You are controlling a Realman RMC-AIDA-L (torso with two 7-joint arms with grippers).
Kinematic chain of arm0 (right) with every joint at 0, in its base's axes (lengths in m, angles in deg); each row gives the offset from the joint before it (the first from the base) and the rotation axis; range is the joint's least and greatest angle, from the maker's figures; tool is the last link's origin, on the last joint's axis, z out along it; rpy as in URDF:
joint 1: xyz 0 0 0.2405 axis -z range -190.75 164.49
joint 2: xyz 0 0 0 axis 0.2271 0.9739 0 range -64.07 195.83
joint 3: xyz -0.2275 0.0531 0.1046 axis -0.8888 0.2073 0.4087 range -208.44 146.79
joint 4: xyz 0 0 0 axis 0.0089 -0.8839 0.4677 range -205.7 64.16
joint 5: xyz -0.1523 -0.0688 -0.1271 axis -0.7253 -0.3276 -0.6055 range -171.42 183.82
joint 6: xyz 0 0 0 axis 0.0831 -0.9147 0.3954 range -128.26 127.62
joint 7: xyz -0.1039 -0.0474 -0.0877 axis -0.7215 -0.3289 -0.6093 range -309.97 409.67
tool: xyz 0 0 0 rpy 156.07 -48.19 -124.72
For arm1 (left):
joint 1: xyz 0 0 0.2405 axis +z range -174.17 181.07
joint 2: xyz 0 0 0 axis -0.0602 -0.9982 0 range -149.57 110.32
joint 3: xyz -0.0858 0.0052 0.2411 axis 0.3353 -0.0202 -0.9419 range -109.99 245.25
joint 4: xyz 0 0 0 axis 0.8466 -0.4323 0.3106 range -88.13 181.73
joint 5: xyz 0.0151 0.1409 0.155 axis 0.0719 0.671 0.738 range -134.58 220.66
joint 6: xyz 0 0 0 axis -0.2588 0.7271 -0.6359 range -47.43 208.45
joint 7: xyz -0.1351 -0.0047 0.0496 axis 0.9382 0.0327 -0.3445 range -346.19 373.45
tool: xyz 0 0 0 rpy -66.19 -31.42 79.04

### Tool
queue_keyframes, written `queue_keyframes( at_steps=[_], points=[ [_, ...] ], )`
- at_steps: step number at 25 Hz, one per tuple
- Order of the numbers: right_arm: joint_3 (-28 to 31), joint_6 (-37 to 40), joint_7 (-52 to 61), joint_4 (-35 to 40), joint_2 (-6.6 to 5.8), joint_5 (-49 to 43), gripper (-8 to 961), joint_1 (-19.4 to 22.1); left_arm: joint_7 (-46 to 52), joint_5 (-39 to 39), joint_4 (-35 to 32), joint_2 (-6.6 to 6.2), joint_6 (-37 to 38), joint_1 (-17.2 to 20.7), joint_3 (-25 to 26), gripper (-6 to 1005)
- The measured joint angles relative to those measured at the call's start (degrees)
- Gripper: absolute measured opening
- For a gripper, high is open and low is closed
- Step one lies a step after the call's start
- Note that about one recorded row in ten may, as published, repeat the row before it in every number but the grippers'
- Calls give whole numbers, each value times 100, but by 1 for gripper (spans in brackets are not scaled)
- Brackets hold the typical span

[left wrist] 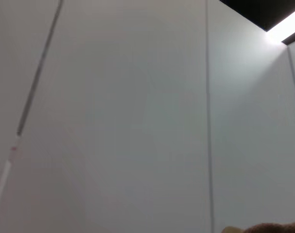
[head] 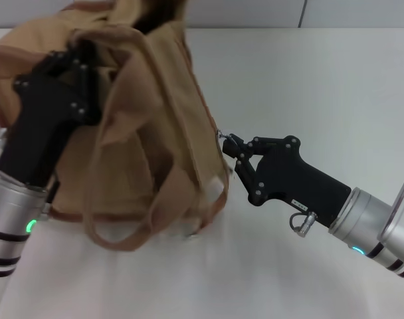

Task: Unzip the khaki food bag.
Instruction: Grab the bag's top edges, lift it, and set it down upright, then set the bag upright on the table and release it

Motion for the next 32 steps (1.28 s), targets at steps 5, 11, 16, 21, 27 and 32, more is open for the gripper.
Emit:
queue_keyframes(
  at_steps=[5, 11, 16, 21, 27, 32],
  points=[
    [0, -1, 0, 25, 0, 5, 30, 53, 16, -3, 8, -4, 124, 172, 333, 69],
    [1, -8, 0, 28, 0, 11, 39, 73, 180, -17, -77, -24, 244, 332, 677, 73],
    [15, -9, 1, 17, 0, 16, 46, 72, 479, -17, -259, -22, 244, 358, 805, 76],
    [94, -116, 1, 1, 0, 11, 53, 52, 489, -16, -267, -19, 189, 354, 810, 79],
    [177, -359, 1, -14, 0, 27, 62, 6, 491, -14, -279, -17, 111, 345, 810, 83],
    [232, -518, 1, -37, 0, 25, 204, -100, 491, -9, -281, -18, 77, 349, 803, 86]
  ],
)
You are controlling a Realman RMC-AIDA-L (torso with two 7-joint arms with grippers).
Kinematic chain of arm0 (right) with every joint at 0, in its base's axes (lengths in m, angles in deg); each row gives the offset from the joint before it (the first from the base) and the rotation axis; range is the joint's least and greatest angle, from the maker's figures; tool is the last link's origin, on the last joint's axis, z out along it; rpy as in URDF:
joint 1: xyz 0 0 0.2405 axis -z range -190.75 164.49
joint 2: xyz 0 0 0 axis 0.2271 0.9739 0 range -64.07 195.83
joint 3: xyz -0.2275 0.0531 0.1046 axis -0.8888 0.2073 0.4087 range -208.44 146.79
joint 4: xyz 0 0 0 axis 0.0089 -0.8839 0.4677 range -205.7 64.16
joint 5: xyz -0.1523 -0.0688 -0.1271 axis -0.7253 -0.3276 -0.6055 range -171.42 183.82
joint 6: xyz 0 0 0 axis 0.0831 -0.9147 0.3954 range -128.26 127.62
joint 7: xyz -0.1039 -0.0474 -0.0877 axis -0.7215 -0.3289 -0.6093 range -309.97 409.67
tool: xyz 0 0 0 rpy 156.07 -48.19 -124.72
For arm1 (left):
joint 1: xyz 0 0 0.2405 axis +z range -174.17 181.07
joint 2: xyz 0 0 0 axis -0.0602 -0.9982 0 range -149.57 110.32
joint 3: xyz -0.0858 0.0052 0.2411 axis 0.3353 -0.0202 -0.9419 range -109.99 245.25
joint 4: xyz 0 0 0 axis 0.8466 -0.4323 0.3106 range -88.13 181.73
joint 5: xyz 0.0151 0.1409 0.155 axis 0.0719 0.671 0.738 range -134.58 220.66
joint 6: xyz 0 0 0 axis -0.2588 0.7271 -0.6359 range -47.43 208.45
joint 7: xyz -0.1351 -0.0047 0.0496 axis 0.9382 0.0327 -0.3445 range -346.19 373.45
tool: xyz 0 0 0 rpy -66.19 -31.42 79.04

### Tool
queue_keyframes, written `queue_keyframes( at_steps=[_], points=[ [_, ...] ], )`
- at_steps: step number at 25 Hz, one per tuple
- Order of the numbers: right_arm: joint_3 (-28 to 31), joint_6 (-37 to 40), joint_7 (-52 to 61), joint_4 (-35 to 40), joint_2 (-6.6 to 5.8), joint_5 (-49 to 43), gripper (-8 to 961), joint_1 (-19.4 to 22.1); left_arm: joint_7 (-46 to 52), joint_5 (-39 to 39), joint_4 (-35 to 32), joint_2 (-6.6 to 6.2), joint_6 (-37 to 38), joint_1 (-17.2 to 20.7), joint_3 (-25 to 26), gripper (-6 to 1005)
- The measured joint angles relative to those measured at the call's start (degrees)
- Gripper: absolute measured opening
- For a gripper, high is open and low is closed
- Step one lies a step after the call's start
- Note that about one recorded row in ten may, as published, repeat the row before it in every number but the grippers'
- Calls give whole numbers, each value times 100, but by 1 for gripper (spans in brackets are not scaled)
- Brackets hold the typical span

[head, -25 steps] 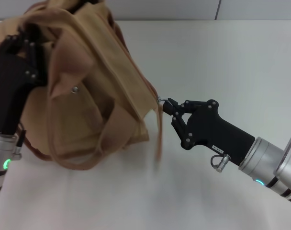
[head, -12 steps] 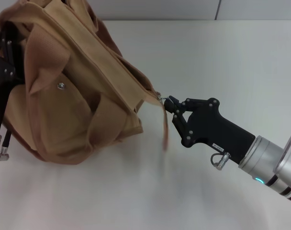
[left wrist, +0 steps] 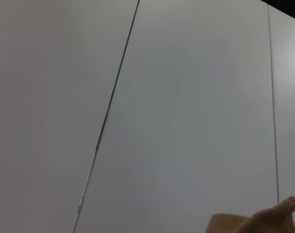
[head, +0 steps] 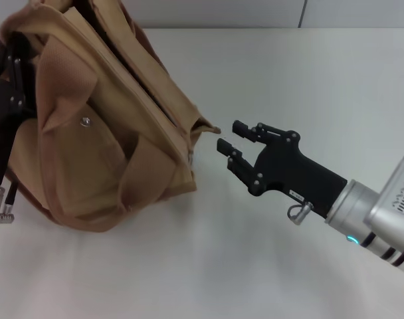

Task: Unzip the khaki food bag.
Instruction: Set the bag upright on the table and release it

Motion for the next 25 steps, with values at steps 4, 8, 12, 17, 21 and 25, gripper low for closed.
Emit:
queue_keyframes(
  at_steps=[4, 8, 12, 17, 21, 25],
  points=[
    [3, -263, 0, -57, 0, 0, 310, -190, 0, 30, 0, 0, -52, -19, -23, 89],
    [13, -660, -6, -144, 0, -19, 349, -460, 0, 34, 0, 0, -64, -31, -31, 92],
    [114, -848, -262, -286, 0, -19, 295, -559, 0, 44, 0, 0, -70, -24, -31, 94],
    [219, -907, -561, -386, 0, -37, 228, -543, 0, 46, 0, 0, -78, 4, -29, 97],
    [220, -876, -564, -367, 0, -18, 174, -542, 0, 46, -15, 0, -79, 10, -30, 100],
    [383, -700, -525, -326, -13, -23, 77, -533, 0, 43, -38, 6, -82, 5, -100, 102]
  ],
)
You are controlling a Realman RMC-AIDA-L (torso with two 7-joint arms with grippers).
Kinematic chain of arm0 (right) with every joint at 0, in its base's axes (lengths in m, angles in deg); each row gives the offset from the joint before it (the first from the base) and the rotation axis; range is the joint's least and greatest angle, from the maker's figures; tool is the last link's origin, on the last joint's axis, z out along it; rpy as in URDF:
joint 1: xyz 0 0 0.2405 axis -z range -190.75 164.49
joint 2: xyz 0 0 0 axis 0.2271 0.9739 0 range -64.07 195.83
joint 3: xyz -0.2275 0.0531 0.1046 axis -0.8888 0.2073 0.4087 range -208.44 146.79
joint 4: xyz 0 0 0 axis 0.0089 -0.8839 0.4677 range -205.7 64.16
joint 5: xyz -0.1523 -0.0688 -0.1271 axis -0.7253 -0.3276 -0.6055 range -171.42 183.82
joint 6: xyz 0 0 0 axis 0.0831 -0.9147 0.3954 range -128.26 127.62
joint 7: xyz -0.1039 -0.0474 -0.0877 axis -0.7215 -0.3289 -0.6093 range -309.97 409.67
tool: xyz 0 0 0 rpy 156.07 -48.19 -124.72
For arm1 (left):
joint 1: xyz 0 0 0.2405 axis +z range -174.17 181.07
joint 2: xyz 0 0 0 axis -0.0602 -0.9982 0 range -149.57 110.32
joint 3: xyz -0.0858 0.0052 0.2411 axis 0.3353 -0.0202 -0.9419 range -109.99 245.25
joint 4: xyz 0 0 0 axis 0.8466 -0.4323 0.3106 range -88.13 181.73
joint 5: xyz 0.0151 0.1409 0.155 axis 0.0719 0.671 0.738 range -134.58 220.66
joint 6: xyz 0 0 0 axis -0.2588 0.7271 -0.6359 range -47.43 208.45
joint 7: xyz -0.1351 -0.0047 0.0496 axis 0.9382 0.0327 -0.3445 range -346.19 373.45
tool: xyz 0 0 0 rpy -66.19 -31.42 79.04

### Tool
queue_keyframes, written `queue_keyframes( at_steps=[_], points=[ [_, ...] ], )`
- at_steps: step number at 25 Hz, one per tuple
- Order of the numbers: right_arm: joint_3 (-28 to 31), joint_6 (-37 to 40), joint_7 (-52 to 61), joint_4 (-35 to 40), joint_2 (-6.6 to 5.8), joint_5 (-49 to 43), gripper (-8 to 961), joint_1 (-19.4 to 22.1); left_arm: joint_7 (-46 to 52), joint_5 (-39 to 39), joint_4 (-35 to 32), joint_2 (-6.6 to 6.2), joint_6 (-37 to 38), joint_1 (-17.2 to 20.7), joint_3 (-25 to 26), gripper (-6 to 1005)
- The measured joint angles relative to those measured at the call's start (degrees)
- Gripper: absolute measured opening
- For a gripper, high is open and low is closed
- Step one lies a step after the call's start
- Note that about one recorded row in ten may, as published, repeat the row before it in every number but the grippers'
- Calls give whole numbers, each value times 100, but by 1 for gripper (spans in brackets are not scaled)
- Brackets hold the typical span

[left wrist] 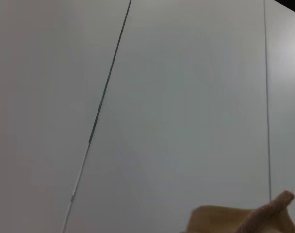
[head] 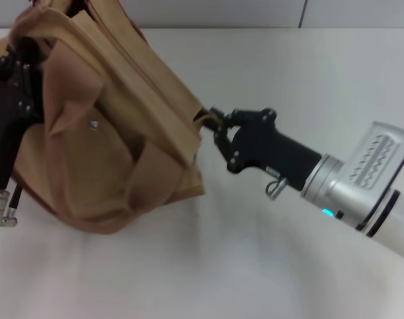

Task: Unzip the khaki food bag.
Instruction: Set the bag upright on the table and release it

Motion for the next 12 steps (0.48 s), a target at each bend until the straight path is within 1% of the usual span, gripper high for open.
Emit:
queue_keyframes(
  at_steps=[1, 3, 4, 8, 9, 12],
  points=[
    [68, 77, 19, 11, -11, 0, 53, 15, 0, -2, -3, 0, -4, -3, -37, 103],
    [258, 433, 217, 128, -32, 0, 64, 78, 0, -3, -6, 1, -61, -16, -185, 104],
    [363, 729, 463, 273, -38, 0, 70, 118, 0, -3, -7, 4, -104, -24, -256, 105],
    [888, 2084, 2096, 1310, -47, 8, 93, 217, -2, 11, 27, 10, -500, -125, -762, 108],
    [1063, 2284, 2488, 1576, -49, 14, 99, 218, 5, 14, 53, 11, -642, -173, -905, 108],
    [1542, 2415, 3032, 1929, -52, 18, 116, 200, 31, 12, 143, 11, -1057, -345, -1316, 110]
  ],
)
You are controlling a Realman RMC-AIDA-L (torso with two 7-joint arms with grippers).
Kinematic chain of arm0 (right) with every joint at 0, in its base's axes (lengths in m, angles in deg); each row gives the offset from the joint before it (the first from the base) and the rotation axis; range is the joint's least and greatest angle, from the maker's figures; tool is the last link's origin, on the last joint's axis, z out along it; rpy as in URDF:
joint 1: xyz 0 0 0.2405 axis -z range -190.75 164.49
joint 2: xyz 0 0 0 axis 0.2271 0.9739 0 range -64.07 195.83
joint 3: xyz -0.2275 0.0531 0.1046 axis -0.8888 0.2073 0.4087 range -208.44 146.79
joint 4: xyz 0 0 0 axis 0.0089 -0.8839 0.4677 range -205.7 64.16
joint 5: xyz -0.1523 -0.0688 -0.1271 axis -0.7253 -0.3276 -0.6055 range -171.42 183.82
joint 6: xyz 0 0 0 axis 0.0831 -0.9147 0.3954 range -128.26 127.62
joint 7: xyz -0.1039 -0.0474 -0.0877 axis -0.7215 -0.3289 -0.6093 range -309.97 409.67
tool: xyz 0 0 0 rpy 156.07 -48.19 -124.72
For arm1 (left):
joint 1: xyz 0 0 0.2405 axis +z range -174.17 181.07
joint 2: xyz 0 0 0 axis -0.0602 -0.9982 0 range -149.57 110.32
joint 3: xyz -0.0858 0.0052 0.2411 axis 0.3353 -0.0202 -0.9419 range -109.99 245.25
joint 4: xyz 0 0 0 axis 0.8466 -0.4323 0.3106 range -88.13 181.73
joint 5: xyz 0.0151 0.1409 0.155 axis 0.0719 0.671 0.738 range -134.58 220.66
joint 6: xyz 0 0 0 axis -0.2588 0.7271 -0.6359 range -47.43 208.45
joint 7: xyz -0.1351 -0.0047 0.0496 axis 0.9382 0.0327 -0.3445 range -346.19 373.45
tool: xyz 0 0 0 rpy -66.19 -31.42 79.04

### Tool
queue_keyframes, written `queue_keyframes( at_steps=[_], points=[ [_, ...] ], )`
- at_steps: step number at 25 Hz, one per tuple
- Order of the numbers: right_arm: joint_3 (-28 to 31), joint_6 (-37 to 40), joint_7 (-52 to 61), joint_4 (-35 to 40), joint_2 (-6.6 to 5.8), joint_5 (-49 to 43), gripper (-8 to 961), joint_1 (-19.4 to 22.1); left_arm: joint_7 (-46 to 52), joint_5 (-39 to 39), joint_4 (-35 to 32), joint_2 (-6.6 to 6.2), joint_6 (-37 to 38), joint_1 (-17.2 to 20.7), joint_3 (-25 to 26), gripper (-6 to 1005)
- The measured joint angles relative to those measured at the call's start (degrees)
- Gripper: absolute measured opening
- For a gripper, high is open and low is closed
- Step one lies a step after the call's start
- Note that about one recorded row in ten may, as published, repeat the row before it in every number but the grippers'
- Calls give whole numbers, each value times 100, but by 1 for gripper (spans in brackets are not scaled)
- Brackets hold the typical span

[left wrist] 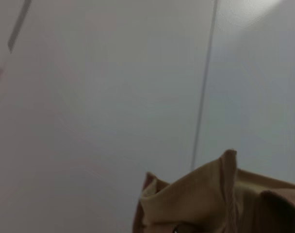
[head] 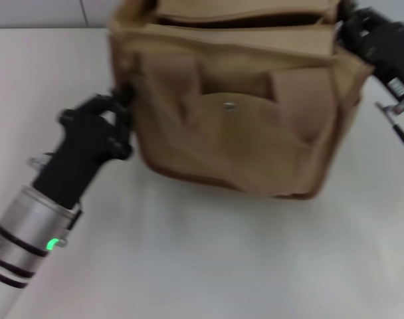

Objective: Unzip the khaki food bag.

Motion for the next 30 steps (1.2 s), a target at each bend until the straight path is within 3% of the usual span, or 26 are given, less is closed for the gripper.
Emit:
queue_keyframes(
  at_steps=[3, 9, 13, 16, 20, 24, 28, 30],
  points=[
    [223, -42, 136, 96, -8, 0, 133, 4, -1, 0, 102, 0, -286, -147, -299, 112],
    [302, -337, 217, 88, 1, 35, 167, 101, 17, -1, 230, 0, -445, -188, -321, 116],
    [289, -80, 331, 105, -4, 36, 190, 369, 106, 85, 146, -11, -189, -127, -411, 193],
    [288, 452, 759, 345, -49, 36, 207, 606, 315, 303, -268, -40, 406, -41, -454, 252],
    [113, 1589, 1463, 926, -190, -26, 476, 938, 1247, 448, -1359, -65, 1427, 88, -472, 329],
    [-1167, 2800, 1576, 1544, -364, -51, 636, 1182, 2634, 651, -2714, -171, 2124, 101, -871, 518],
    [-3289, 3344, 1487, 2010, -467, 22, 640, 1220, 3377, 652, -3370, -433, 2374, 28, -1970, 772],
    [-4107, 3314, 1433, 2117, -454, 40, 642, 1126, 3515, 608, -3475, -604, 2391, -65, -2721, 782]
  ],
)
